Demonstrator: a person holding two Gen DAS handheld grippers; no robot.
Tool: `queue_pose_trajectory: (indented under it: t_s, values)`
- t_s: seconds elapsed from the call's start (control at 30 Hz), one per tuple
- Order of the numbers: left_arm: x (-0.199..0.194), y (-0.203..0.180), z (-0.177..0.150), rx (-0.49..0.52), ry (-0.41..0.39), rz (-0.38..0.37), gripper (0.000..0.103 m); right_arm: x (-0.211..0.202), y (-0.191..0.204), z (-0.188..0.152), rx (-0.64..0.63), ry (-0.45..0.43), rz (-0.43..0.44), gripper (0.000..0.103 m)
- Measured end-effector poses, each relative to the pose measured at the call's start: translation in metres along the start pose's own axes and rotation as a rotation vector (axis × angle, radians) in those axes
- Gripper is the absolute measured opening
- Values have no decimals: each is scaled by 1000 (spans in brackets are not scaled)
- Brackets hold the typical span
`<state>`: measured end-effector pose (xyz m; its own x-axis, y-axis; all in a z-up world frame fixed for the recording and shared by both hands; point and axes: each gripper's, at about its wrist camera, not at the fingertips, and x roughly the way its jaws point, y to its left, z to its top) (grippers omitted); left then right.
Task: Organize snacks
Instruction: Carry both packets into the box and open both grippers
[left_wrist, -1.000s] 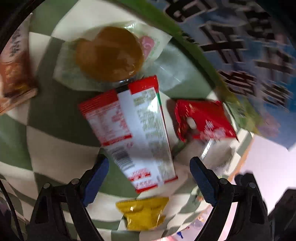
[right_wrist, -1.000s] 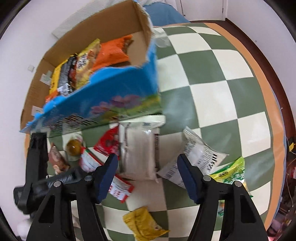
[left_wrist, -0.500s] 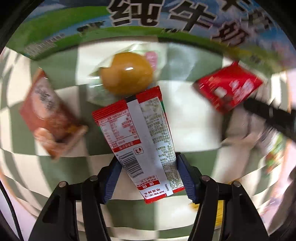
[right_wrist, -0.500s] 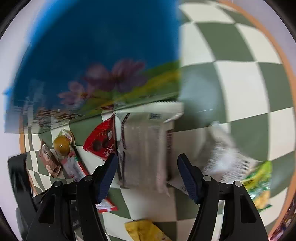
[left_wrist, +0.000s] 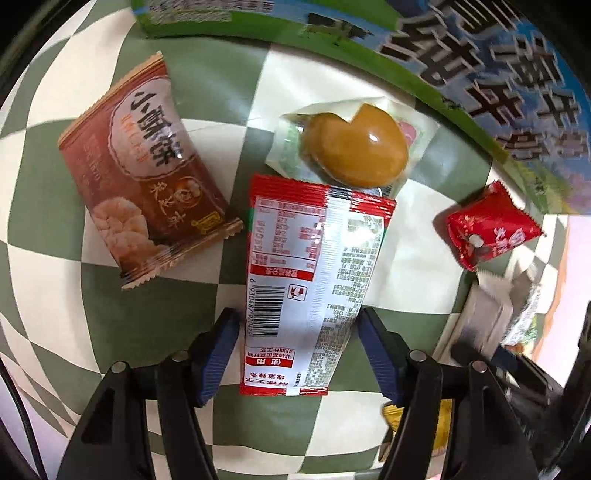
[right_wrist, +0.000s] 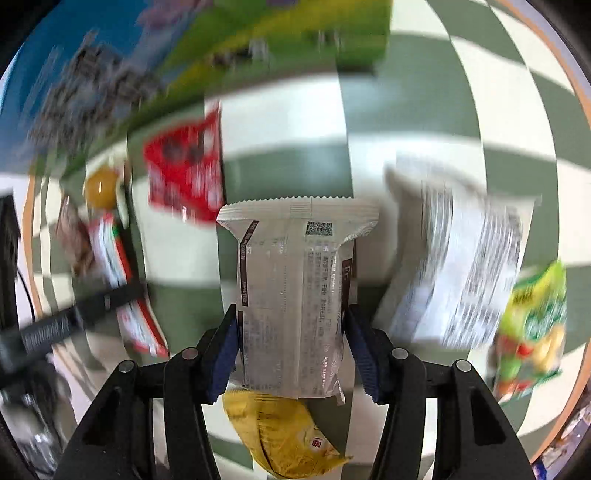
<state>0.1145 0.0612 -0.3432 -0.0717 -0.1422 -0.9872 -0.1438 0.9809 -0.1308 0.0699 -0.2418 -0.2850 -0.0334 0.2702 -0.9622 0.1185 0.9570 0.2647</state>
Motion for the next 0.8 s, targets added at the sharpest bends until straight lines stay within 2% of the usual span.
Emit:
queue_pose_trajectory:
  t_s: [0.2, 0.37, 0.47, 0.63, 0.7, 0.8]
  values:
    - [18, -39, -4, 78, -38, 102, 65, 6, -3, -13, -5, 25, -3, 59]
    - [24, -56, 5, 86, -53, 112, 64, 5, -8, -2, 50, -4, 9, 62]
    - [19, -51, 15, 88, -65, 126, 54, 2, -12, 6, 52, -12, -4, 62]
    - [3, -50, 11, 91, -76, 135, 45, 7, -4, 6, 31, -24, -33, 61]
    - [-18, -27, 19, 98, -79, 134, 44, 5, -4, 4, 21, -32, -43, 60]
    - [-31, -21, 14, 102, -77, 124, 44, 3, 2, 0, 5, -47, -45, 58]
